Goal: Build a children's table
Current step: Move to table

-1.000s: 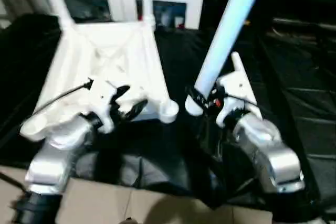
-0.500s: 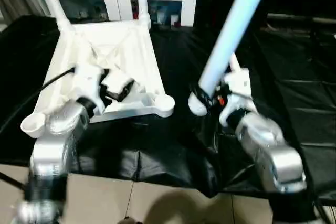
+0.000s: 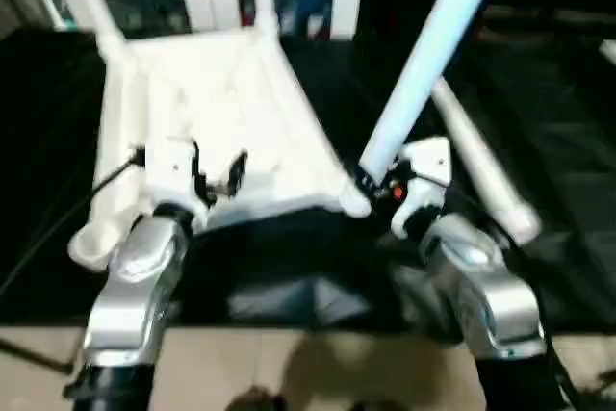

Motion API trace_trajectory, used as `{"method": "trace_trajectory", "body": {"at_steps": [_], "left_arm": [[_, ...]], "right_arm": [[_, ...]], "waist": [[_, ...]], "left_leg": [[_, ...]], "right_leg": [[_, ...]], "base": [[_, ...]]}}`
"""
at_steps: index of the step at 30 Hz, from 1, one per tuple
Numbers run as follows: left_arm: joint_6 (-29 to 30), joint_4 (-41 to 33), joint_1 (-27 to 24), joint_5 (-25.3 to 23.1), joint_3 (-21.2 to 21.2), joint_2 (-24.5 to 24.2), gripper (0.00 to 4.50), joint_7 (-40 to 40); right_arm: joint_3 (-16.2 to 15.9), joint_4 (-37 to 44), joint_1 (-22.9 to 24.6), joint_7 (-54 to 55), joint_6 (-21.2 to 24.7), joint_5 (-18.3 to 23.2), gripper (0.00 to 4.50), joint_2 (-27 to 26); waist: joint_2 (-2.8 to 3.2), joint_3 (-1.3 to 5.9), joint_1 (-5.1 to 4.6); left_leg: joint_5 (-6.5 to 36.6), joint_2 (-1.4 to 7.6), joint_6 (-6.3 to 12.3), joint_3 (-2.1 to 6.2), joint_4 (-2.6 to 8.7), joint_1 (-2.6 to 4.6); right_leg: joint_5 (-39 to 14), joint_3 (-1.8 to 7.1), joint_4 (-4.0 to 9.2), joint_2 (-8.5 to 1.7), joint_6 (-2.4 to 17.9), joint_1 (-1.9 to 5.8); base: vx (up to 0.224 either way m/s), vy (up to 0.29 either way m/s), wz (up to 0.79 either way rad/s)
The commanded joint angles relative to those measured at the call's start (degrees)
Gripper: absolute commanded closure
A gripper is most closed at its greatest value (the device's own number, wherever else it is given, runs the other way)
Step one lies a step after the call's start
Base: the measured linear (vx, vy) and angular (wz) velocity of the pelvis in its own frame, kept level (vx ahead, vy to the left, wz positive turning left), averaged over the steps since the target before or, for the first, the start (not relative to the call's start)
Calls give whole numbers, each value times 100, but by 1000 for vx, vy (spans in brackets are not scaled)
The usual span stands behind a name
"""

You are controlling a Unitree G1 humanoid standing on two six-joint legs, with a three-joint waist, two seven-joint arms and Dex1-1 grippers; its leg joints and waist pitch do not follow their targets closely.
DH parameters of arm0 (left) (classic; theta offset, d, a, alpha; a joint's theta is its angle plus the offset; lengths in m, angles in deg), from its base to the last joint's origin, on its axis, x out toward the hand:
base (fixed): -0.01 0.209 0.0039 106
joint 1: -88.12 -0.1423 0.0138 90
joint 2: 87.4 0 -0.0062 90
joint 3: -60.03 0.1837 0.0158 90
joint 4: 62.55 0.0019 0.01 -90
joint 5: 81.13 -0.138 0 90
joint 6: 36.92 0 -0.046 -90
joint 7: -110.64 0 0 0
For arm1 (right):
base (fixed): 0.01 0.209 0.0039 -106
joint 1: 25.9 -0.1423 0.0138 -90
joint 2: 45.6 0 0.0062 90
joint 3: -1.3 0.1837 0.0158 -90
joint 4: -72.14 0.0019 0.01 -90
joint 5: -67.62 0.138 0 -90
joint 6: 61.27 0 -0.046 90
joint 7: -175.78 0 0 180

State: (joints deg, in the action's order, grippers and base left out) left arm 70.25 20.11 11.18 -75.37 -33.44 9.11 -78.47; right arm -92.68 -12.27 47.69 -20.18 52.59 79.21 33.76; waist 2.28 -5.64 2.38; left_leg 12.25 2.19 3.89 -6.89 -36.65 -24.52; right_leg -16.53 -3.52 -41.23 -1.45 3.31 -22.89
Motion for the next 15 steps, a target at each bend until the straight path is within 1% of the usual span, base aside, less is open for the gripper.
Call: {"method": "trace_trajectory", "body": {"at_steps": [1, 2, 3, 4, 5, 6, 7, 8, 9, 10, 11, 12, 13, 14, 15], "left_arm": [[154, -137, 38, -90, 92, -37, 7, 86], [294, -138, 50, -76, 101, -75, 7, 73], [217, -107, 69, -99, 90, -107, 7, 63], [114, -90, 87, -35, 45, -108, 7, 8], [111, -91, 88, -24, 39, -107, 7, 1], [22, -83, 107, 53, -25, -122, 7, -77], [33, -84, 111, 57, -36, -114, 7, -70], [85, -87, 125, 74, -79, -73, 7, -33], [81, -86, 132, 78, -91, -51, 7, -23], [87, -95, 130, 76, -83, -43, 7, -17], [86, -99, 125, 65, -67, -40, 7, -11], [83, -103, 120, 58, -56, -38, 7, -11], [87, -116, 113, 76, -46, -25, 7, 0], [87, -116, 113, 76, -46, -25, 7, 0], [99, -125, 110, 82, -40, -29, 7, 10]], "right_arm": [[78, -55, -30, -3, -2, -11, 264, 63], [87, -65, -37, -19, -16, -25, 264, 86], [96, -64, -41, -36, -24, -31, 264, 106], [106, -59, -45, -47, -34, -22, 264, 123], [108, -58, -45, -47, -36, -22, 264, 124], [90, -54, -55, -51, -73, -72, 264, 183], [72, -55, -57, -66, -78, -89, 264, 204], [10, -53, -61, -103, -108, -161, 264, 278], [-14, -51, -63, -112, -119, -193, 264, 305], [-13, -54, -64, -111, -123, -199, 264, 308], [-4, -62, -67, -92, -127, -211, 264, 304], [3, -70, -70, -81, -129, -215, 264, 299], [-14, -80, -81, -125, -132, -212, 264, 307], [-14, -80, -81, -125, -132, -212, 264, 307], [-61, -75, -83, -165, -129, -223, 264, 325]], "waist": [[263, 409, -28], [294, 423, -38], [270, 426, -44], [143, 410, 3], [3, 440, 18], [-137, 468, 71], [-240, 387, 195], [-205, 346, 223], [-136, 208, 207], [-68, 190, 151], [8, 146, 17], [69, 169, 15], [188, 181, -124], [207, 199, -158], [145, 187, -244]], "left_leg": [[1938, 1369, -862, 875, 1100, 413], [2043, 1106, -1017, 760, 1060, 438], [2032, 1012, -1071, 734, 1039, 427], [2263, 826, -1181, 612, 1010, 300], [2415, 706, -1223, 539, 923, 239], [1918, 714, -985, 500, 502, 98], [992, 697, -595, 381, 162, 43], [738, 735, -485, 363, 122, 29], [935, 799, -441, 300, 228, -13], [1926, 880, -560, 237, 428, 172], [2937, 793, -533, 306, 603, -154], [3360, 658, -517, 316, 675, -247], [3671, 512, -477, 395, 909, -284], [3612, 454, -415, 455, 949, -198], [3649, 450, -347, 628, 965, 123]], "right_leg": [[-440, -15, -283, -106, -513, -170], [-67, -60, -137, -96, -450, -120], [110, -45, 1, -131, -397, -66], [450, 110, 389, -333, -343, 68], [450, 274, 686, -601, -377, 158], [-16, 528, 969, -1357, -93, 324], [-1021, 599, 1254, -1593, -193, 485], [-1621, 568, 1306, -1584, -126, 538], [-3279, 387, 1413, -1364, 42, 606], [-4318, 199, 1444, -1035, 90, 540], [-4775, -251, 1357, -894, -116, 880], [-4737, -378, 1352, -872, -203, 1073], [-4036, -462, 1127, -596, -257, 1290], [-3601, -455, 1127, -498, -288, 1315], [-3142, -409, 1242, -468, -126, 1157]], "base": [[-99, 26, 10], [-97, -36, 1], [-105, -75, -5], [-105, -75, -5], [-97, -119, -10], [-87, -136, -16], [-87, -136, -16], [-75, -99, -25], [-47, -50, -21], [-47, -50, -21], [0, 0, 0], [32, 30, 20], [32, 30, 20], [62, 46, 50], [108, 18, 64]]}}
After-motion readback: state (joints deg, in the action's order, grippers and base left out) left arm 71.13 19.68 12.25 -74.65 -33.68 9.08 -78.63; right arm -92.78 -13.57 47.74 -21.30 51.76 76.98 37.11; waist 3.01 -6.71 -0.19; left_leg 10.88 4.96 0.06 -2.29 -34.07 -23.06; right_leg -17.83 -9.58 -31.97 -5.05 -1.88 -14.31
